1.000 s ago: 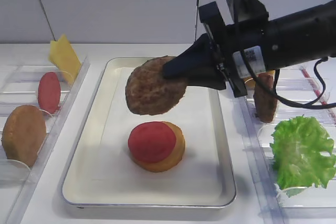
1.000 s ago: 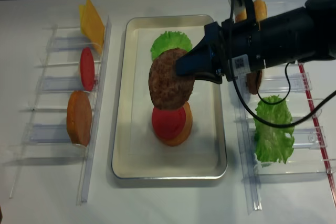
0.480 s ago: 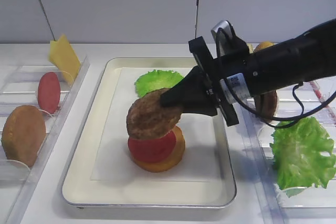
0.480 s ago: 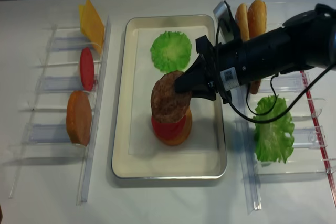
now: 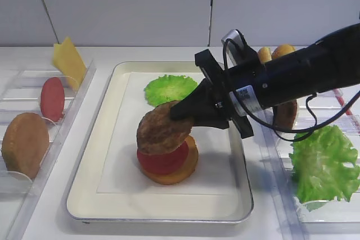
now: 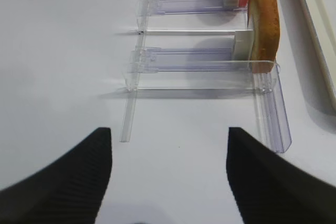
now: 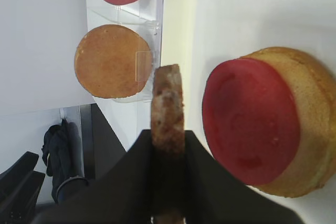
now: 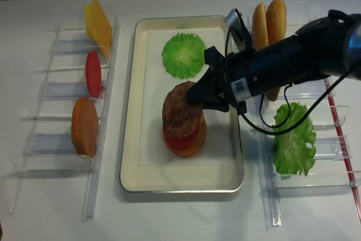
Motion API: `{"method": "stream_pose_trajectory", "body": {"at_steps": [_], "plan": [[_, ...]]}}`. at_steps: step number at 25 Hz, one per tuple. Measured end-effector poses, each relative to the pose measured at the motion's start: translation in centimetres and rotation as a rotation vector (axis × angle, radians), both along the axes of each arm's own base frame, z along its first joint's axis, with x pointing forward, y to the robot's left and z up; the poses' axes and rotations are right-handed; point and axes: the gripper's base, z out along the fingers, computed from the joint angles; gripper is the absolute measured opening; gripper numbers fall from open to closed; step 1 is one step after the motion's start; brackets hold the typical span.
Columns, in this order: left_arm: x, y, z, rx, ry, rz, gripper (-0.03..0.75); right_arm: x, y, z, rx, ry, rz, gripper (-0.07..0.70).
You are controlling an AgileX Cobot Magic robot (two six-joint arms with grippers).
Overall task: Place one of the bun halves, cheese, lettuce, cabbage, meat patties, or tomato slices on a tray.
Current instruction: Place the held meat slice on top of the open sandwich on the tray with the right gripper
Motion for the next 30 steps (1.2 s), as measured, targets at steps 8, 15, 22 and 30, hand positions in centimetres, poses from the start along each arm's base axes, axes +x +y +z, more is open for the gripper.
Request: {"method": "stream_pose_trajectory", "body": {"at_steps": [8,15,22,30], "plan": [[0.0,0.0,0.0,0.000,0.000,0.000,0.475,0.1,-0.1,-0.1,-0.015,-0.008,-0.013,0.127],[0.0,0.0,0.0,0.000,0.000,0.000,0.475,0.2,-0.1,-0.2,-0.027,-0.029,-0.008,0.127],[0.0,0.0,0.0,0.000,0.000,0.000,0.475,0.3,0.0,-1.2,-0.018,-0.013,0.013,0.127],[0.0,0.0,0.0,0.000,-0.001,0.000,0.475,0.4,0.2,-1.4,0.019,-0.030,0.029,0.127]]}}
